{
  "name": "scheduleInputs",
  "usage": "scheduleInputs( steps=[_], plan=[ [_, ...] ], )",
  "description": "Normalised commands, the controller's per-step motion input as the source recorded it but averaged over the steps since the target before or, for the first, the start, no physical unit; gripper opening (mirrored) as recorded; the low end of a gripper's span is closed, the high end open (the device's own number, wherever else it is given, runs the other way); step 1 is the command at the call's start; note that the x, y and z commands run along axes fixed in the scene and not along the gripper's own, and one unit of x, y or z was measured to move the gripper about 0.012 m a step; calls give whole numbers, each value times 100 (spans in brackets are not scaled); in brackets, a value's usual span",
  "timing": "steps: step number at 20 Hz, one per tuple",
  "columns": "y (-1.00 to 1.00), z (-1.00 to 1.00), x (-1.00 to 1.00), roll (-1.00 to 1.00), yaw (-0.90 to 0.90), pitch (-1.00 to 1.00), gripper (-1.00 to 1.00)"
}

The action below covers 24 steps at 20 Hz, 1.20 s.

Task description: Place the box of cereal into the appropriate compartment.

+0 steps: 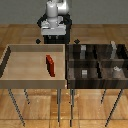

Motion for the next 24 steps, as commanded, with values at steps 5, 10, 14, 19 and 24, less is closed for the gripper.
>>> scheduleInputs(
  steps=[5, 10, 14, 19, 24],
  plan=[
    [0, 0, 0, 0, 0, 0, 100],
    [0, 0, 60, 0, 0, 0, 100],
    [0, 0, 100, 0, 0, 0, 100],
    [-10, 0, 100, 0, 0, 0, 100],
    [0, 0, 0, 0, 0, 0, 100]
  ],
)
